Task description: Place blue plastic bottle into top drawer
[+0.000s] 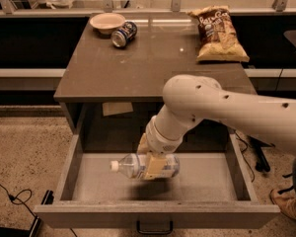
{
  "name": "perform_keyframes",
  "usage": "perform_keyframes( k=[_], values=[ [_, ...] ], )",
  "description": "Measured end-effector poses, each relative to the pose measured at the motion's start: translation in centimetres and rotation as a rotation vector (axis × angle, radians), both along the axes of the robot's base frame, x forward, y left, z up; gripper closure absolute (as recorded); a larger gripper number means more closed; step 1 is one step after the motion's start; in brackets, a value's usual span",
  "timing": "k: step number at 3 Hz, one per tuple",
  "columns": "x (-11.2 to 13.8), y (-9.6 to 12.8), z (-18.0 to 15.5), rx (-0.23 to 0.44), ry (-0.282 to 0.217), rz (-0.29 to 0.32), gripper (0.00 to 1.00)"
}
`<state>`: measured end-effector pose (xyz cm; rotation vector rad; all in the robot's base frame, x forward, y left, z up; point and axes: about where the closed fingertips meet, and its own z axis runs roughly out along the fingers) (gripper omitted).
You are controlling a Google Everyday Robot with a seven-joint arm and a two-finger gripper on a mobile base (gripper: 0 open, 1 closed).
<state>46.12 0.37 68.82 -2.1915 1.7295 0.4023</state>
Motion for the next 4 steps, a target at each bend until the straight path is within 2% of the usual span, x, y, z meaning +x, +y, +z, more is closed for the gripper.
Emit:
perform_keyframes(
  k=[1,2,3,4],
  values=[
    [0.4,0.5,-2.3,-0.033,-0.033,-0.032,1.00],
    [1.0,1.5,-4.6,-0.041,-0.061,-0.002,0.81],
    [1.1,2.0,-6.8,-0.110,-0.072,0.030,0.58],
    [1.3,2.5,-6.9,-0.123,-0.076,0.029,0.35]
  ],
)
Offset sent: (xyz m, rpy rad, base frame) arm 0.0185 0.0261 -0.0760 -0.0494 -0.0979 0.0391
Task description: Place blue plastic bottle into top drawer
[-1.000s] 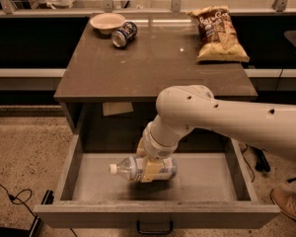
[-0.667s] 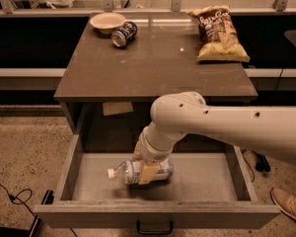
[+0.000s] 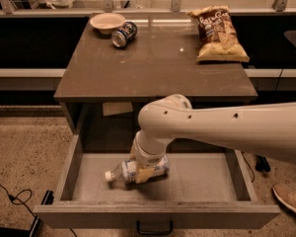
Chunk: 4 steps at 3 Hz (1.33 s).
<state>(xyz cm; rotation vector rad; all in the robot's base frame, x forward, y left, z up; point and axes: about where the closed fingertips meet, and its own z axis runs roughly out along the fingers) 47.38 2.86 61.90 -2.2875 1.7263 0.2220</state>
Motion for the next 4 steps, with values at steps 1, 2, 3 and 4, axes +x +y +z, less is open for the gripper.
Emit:
perform_keyframes(
  k=[1,2,3,4],
  values=[
    [-0.1,0.0,0.0,0.001,0.001,0.002,0.11],
    [-0.1,0.0,0.0,0.000,0.001,0.002,0.00],
    [-0.1,0.0,0.0,0.000,0.001,0.002,0.00],
    [-0.1,-0.1,2.3,-0.001,-0.009,0.024,0.00]
  ],
)
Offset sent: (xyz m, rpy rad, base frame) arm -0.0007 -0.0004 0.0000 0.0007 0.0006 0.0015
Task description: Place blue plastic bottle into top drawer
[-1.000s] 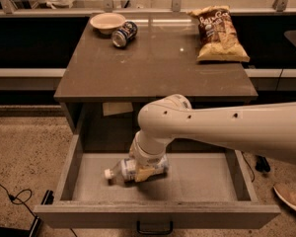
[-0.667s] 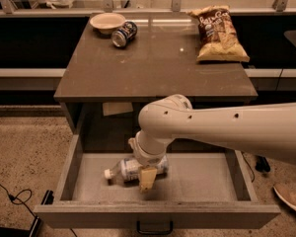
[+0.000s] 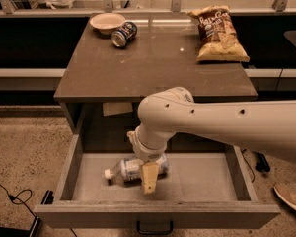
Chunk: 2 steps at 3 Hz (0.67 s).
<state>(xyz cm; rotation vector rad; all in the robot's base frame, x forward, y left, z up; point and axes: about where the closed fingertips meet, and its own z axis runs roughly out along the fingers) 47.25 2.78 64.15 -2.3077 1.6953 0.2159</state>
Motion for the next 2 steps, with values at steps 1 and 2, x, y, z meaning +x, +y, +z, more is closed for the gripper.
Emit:
perform_keyframes(
  k=[1,2],
  values=[
    [-0.2,-0.1,3.9,-0.011,-0.040,0.018,0.19],
    [-0.6,-0.6,8.6,-0.016,-0.090,0.037,0.07]
  ],
)
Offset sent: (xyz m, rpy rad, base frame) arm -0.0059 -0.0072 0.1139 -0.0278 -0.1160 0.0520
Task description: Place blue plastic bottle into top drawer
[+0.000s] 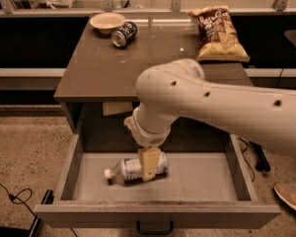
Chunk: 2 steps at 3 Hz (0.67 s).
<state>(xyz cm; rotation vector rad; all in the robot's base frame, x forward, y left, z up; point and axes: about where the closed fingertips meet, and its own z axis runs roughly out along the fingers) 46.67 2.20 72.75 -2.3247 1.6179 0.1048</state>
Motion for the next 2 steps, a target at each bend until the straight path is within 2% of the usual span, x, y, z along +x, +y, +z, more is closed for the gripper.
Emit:
perform_keyframes(
  k=[1,2],
  values=[
    [-0.5,-0.8,3.0,0.016,-0.032,0.016,0.00],
    [-0.8,-1.5,5.9,0.021,-0.067,0.036,0.00]
  ],
)
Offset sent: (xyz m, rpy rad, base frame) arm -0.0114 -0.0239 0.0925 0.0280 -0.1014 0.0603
